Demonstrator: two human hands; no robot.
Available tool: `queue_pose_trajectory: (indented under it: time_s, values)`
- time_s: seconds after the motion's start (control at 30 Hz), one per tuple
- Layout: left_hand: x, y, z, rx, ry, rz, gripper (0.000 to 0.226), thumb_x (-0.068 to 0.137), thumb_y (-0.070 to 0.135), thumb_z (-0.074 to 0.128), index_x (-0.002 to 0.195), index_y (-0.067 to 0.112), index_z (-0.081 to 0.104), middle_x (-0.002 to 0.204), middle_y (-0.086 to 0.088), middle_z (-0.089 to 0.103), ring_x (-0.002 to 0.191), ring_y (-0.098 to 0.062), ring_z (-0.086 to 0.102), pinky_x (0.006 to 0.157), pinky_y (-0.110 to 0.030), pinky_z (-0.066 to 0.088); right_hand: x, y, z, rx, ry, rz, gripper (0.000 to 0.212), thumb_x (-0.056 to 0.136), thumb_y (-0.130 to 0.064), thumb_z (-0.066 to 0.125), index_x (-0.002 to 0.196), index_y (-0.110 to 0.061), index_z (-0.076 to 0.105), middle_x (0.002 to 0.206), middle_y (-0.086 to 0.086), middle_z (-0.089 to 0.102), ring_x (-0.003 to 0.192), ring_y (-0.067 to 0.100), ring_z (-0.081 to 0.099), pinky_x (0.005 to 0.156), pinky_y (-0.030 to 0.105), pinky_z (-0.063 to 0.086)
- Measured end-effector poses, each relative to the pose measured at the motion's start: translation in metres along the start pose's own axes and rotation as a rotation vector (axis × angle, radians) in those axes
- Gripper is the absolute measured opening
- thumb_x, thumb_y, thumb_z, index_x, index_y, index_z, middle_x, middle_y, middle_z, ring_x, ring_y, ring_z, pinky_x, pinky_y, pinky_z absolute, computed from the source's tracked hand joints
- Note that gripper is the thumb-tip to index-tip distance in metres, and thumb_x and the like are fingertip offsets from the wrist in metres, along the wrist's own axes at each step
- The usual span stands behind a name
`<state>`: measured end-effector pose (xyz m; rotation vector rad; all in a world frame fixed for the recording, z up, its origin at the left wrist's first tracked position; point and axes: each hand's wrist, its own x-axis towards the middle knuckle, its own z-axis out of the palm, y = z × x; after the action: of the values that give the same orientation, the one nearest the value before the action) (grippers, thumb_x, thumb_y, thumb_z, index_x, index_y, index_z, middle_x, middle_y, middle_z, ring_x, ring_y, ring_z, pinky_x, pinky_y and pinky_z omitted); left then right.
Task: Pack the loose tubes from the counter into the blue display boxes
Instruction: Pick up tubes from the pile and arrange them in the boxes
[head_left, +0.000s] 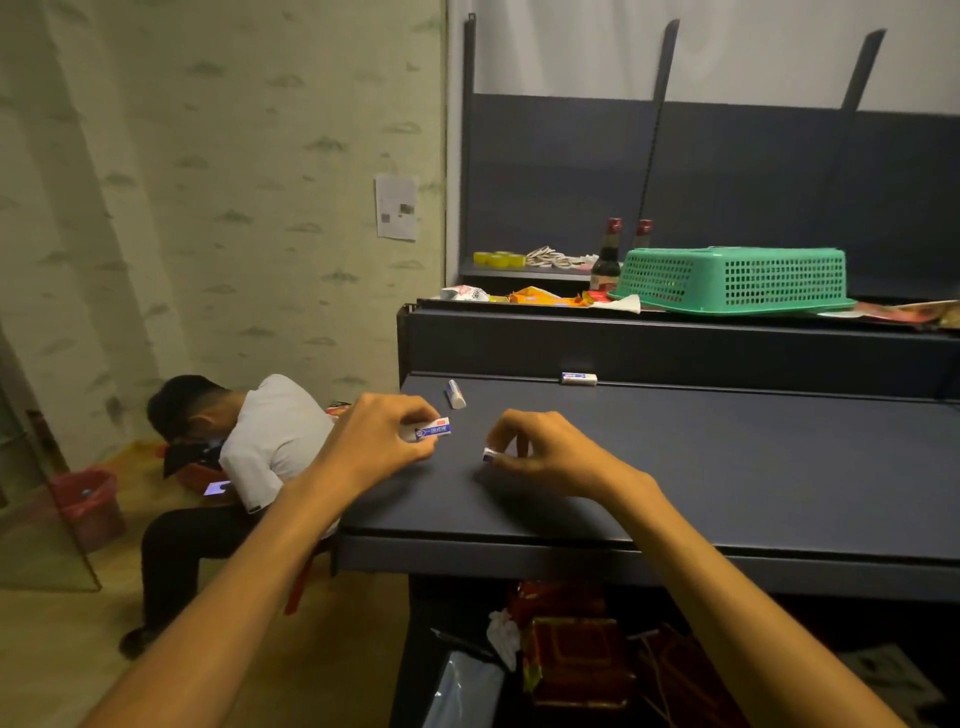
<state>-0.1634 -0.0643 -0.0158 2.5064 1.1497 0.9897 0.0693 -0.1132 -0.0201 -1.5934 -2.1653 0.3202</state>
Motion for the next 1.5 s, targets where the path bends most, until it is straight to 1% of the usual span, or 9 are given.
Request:
queue_pose_trajectory:
  time_s: [0.13,0.37,0.53,0.63,0.9,1.03,1.17,1.37,1.5]
  values:
    - [0.002,-0.001,0.0,-0.015,0.015,0.016,0.024,0.077,0.016,0.078,0.101,0.017,0.073,0.097,-0.001,0.073,0.085,-0.013,0.067,0.08,-0.035,0.057,-0.005,0.002,-0.006,0.128,0.102,0.005,0.03,0.092,-0.031,0.064,0.121,-0.026,0.059,0.102,-0.009,0.058,0.081,0.005,0.057,0.07,0.016,0.048]
    - [0.003,0.0,0.008,-0.022,0.006,0.049,0.023,0.078,0.019,0.076,0.101,0.018,0.074,0.097,0.001,0.074,0.085,-0.013,0.067,0.079,-0.034,0.058,-0.018,0.012,-0.015,0.372,0.252,0.104,0.021,0.083,-0.01,0.074,0.096,-0.017,0.059,0.089,-0.001,0.07,0.078,0.008,0.07,0.068,0.018,0.055]
    - [0.005,0.004,0.018,-0.025,-0.024,0.066,0.023,0.081,0.021,0.075,0.104,0.018,0.073,0.099,0.001,0.073,0.086,-0.01,0.066,0.08,-0.029,0.057,-0.027,0.022,-0.017,0.217,0.259,0.075,0.029,0.081,-0.012,0.076,0.106,-0.025,0.069,0.102,-0.007,0.063,0.09,0.009,0.064,0.077,0.018,0.053]
    - [0.007,0.008,0.026,-0.03,-0.031,0.084,0.022,0.081,0.021,0.075,0.103,0.017,0.073,0.098,0.001,0.073,0.084,-0.009,0.066,0.079,-0.027,0.056,-0.033,0.028,-0.017,0.154,0.284,0.073,0.03,0.079,-0.01,0.077,0.106,-0.022,0.073,0.104,-0.006,0.062,0.091,0.012,0.062,0.082,0.024,0.055]
    - [0.018,0.033,0.048,-0.02,-0.043,0.096,0.022,0.08,0.021,0.075,0.102,0.019,0.073,0.099,0.002,0.073,0.086,-0.01,0.067,0.08,-0.031,0.057,-0.063,0.05,-0.026,-0.061,0.417,-0.001,0.023,0.08,-0.012,0.077,0.102,-0.014,0.072,0.097,0.0,0.069,0.077,0.014,0.066,0.071,0.03,0.057]
    - [0.028,0.07,0.068,0.015,-0.04,0.139,0.021,0.079,0.022,0.073,0.099,0.021,0.073,0.097,0.005,0.073,0.087,-0.012,0.067,0.079,-0.037,0.057,-0.096,0.072,-0.046,-0.195,0.461,0.029,0.025,0.08,-0.021,0.076,0.104,-0.019,0.07,0.097,-0.002,0.07,0.082,0.015,0.063,0.073,0.036,0.056]
    - [0.043,0.122,0.096,0.049,-0.052,0.183,0.024,0.077,0.025,0.073,0.1,0.025,0.072,0.099,0.006,0.072,0.091,-0.017,0.066,0.081,-0.036,0.054,-0.143,0.097,-0.075,-0.237,0.499,0.064,0.026,0.079,-0.017,0.078,0.104,-0.016,0.071,0.096,0.001,0.07,0.082,0.012,0.056,0.072,0.029,0.053]
    - [0.054,0.227,0.154,0.118,-0.038,0.292,0.025,0.078,0.031,0.069,0.103,0.03,0.071,0.102,0.007,0.071,0.097,-0.021,0.064,0.077,-0.032,0.047,-0.242,0.149,-0.129,-0.291,0.541,0.147,0.024,0.078,-0.013,0.078,0.101,-0.013,0.07,0.09,0.004,0.069,0.078,0.02,0.06,0.069,0.035,0.055]
    - [0.057,0.31,0.197,0.116,-0.057,0.388,0.023,0.079,0.032,0.067,0.101,0.03,0.07,0.1,0.006,0.071,0.095,-0.023,0.065,0.076,-0.034,0.05,-0.322,0.188,-0.17,-0.328,0.566,0.233,0.023,0.079,-0.015,0.077,0.1,-0.016,0.067,0.089,0.001,0.068,0.079,0.017,0.06,0.072,0.036,0.055]
